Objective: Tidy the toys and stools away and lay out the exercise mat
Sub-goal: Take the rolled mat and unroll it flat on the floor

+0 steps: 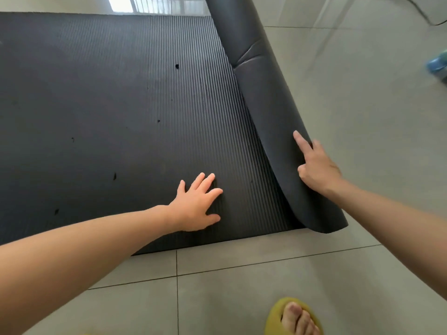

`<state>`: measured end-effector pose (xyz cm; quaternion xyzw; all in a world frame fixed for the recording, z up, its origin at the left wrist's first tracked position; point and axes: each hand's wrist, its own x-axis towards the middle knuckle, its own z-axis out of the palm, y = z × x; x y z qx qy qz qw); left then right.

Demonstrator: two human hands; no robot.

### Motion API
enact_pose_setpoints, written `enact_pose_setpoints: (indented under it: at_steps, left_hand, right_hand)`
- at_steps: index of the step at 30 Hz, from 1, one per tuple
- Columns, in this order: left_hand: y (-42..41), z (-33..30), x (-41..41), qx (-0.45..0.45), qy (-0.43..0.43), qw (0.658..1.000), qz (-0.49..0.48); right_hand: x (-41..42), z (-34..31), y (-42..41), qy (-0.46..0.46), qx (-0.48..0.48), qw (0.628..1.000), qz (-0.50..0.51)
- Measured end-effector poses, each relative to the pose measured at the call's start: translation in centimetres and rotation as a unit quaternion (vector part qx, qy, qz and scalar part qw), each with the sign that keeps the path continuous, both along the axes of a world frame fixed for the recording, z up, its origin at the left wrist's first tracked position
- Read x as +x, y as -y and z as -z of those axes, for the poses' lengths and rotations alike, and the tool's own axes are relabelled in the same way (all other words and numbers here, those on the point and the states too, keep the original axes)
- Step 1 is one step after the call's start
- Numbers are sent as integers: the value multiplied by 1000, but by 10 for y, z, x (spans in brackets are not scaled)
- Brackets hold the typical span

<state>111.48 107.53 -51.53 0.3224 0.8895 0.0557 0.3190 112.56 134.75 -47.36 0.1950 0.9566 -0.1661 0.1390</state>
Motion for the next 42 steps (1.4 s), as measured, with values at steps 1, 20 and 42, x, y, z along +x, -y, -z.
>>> enact_pose_setpoints:
  at_steps: [1, 20, 42]
  left_hand:
    - [2, 4, 5, -29, -15, 999, 35]
    - [13, 7, 25, -100, -37, 990, 96]
    - [52, 20, 41, -71, -164, 972, 154]
  right_hand:
    - [0, 1, -3, 6, 23, 1000, 1]
    - [-8, -14, 2, -30, 3, 997, 71]
    - [15, 18, -16, 95, 252, 963, -25]
